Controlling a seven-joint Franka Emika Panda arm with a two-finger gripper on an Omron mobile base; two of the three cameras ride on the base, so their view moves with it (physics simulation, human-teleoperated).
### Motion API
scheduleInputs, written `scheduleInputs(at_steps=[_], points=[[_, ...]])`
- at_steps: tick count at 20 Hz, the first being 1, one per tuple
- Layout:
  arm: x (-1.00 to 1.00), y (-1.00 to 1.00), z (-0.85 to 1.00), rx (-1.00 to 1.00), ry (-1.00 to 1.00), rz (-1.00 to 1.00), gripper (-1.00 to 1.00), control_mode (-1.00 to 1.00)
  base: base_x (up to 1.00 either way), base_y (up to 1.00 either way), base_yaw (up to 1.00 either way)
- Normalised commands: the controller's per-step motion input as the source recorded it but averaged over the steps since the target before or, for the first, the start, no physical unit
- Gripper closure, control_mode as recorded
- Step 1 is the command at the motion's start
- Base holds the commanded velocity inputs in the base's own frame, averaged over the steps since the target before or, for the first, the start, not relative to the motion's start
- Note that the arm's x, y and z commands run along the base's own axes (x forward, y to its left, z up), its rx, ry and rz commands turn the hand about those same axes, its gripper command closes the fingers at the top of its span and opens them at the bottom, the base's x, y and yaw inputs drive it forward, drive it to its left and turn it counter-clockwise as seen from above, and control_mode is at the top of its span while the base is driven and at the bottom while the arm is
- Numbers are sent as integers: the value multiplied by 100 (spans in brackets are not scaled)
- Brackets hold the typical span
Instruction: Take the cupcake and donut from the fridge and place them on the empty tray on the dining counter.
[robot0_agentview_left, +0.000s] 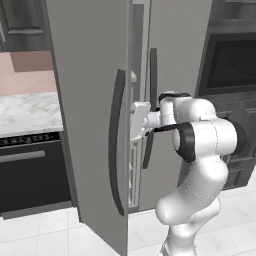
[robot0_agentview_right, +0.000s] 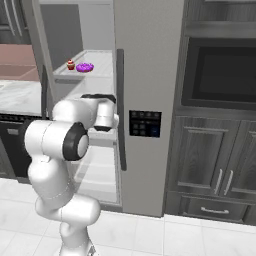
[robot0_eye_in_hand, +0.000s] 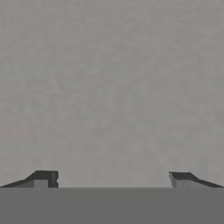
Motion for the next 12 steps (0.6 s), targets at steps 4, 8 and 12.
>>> scheduleInputs(at_steps=[4, 8, 12], points=[[-82, 100, -9, -4, -1, 0, -100, -100, 0, 0, 0], [-46, 100, -38, -4, -8, -6, -100, -100, 0, 0, 0], [-7, 100, -40, -2, -7, -15, -100, -100, 0, 0, 0]])
